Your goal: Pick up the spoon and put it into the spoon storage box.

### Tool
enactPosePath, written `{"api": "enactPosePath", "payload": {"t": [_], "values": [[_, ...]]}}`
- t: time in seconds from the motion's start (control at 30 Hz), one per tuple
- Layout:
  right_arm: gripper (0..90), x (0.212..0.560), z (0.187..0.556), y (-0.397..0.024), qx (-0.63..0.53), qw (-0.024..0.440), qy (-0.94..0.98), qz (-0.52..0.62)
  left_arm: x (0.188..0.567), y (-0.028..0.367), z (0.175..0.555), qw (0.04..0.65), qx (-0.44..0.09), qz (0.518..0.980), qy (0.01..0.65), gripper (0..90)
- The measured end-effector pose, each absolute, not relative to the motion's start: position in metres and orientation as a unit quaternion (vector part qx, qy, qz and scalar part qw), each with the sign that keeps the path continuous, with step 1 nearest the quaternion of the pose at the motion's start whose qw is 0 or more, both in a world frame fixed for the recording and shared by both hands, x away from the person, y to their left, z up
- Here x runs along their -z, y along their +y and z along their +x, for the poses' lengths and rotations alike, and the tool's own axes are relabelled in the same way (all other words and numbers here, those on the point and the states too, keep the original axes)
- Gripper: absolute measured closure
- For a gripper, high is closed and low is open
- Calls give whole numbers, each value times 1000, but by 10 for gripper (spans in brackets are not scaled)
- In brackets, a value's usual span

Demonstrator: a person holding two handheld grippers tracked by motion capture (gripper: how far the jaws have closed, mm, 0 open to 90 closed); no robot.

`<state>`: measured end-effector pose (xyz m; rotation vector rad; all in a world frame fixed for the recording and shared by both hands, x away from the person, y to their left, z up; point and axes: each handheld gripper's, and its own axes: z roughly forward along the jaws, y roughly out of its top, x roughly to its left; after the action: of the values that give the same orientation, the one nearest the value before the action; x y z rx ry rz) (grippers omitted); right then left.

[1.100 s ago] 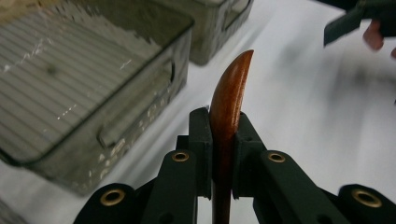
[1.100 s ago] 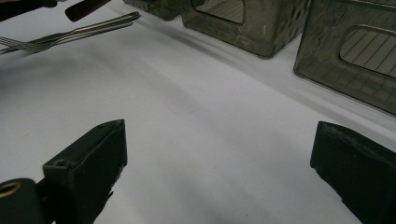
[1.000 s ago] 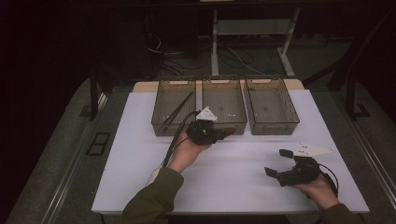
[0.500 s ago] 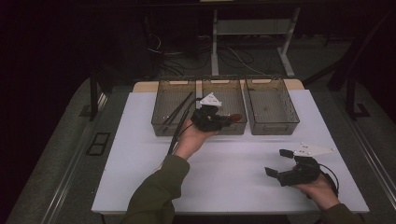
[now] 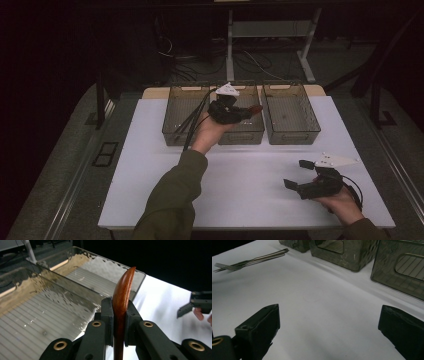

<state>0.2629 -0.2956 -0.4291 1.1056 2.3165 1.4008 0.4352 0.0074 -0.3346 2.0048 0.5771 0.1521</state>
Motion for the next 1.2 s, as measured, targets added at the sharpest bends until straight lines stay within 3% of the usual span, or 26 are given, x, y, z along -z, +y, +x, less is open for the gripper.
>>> {"api": "enactPosePath", "payload": {"t": [0.67,1.0,1.1,1.2], "values": [[41,428,262,-298,-486,106,781,377,357,-14,489,517,-57,814,259,803],[40,428,262,-299,-487,106,780,378,371,-17,492,472,-64,838,267,796],[40,428,262,-298,-487,108,781,376,369,-17,491,465,-76,840,270,705],[40,428,261,-298,-487,107,781,377,366,-16,489,465,-81,840,269,682]]}}
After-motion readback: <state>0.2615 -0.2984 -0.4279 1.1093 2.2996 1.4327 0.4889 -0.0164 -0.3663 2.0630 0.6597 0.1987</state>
